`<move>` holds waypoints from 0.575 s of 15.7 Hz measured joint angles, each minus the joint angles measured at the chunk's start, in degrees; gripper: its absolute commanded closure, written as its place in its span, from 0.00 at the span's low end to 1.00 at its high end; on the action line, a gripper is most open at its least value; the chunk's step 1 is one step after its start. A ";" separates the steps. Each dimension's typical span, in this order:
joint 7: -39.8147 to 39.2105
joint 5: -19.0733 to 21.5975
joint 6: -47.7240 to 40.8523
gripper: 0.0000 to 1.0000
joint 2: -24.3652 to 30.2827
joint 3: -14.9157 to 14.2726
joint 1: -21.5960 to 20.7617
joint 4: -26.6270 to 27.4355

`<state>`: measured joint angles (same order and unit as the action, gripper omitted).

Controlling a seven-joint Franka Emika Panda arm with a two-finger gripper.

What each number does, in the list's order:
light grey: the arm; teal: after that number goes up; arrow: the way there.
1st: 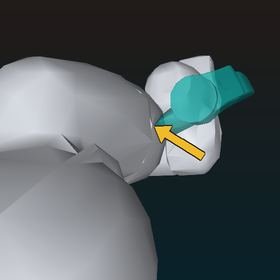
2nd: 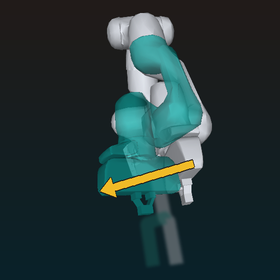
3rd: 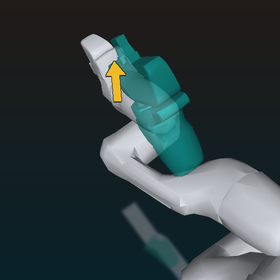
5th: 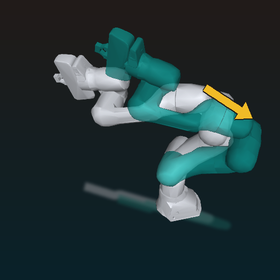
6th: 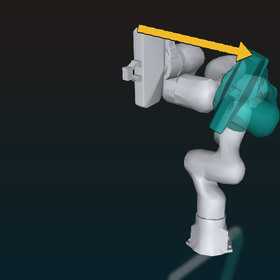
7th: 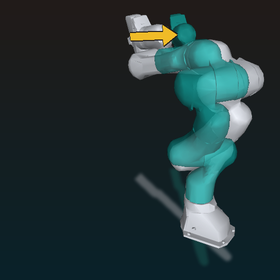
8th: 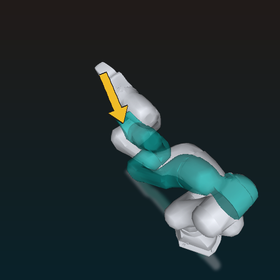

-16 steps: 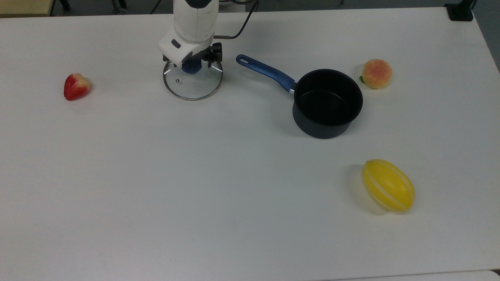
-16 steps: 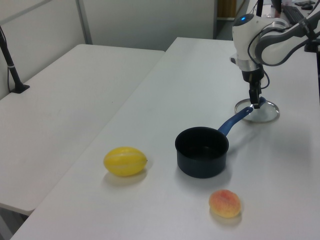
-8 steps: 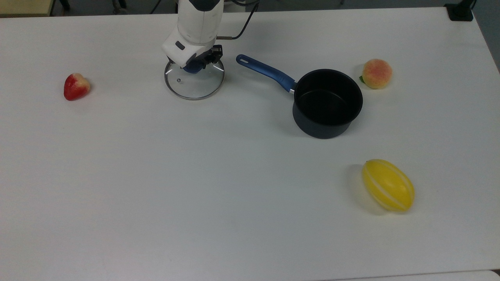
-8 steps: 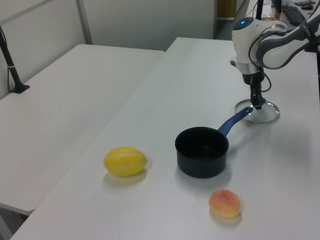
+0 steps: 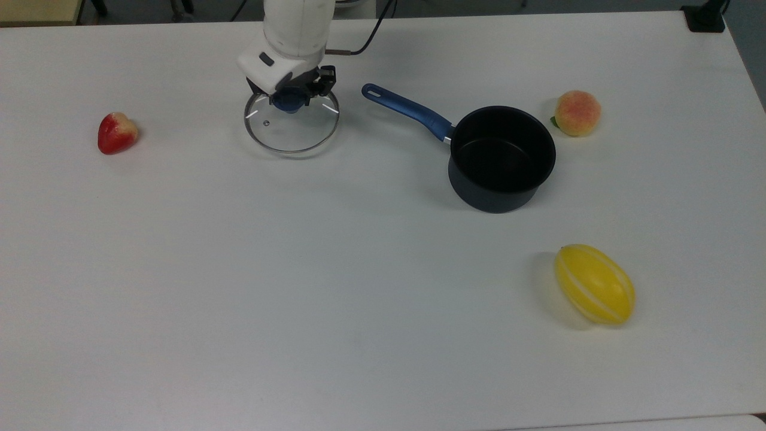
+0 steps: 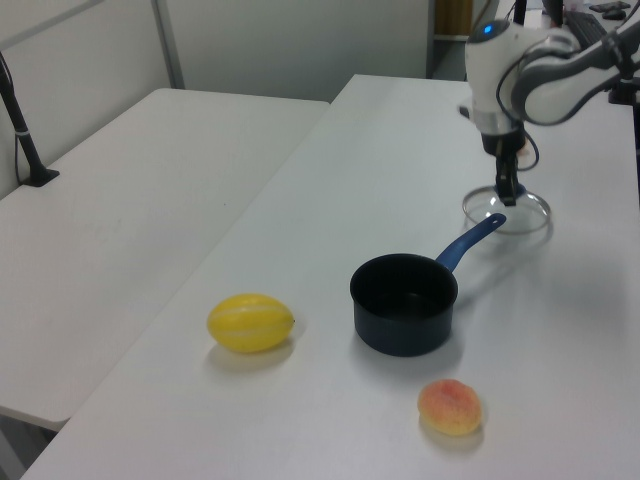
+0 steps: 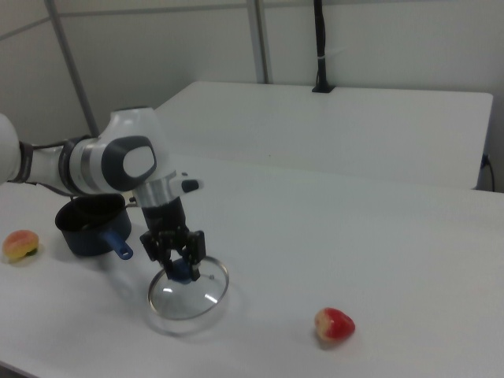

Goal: Close lid
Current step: 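Close the gripper on the blue knob and lift the lid, then carry the glass lid over the black saucepan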

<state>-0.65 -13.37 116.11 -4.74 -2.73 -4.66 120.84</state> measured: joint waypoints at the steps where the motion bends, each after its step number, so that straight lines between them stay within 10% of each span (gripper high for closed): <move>1: 0.00 0.00 -0.81 0.98 0.42 -0.05 0.31 -1.22; 9: -0.74 7.39 -12.37 0.98 3.41 0.09 1.18 -15.63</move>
<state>-1.39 -5.98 103.73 -1.33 -2.64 -3.48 105.21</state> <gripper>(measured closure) 0.405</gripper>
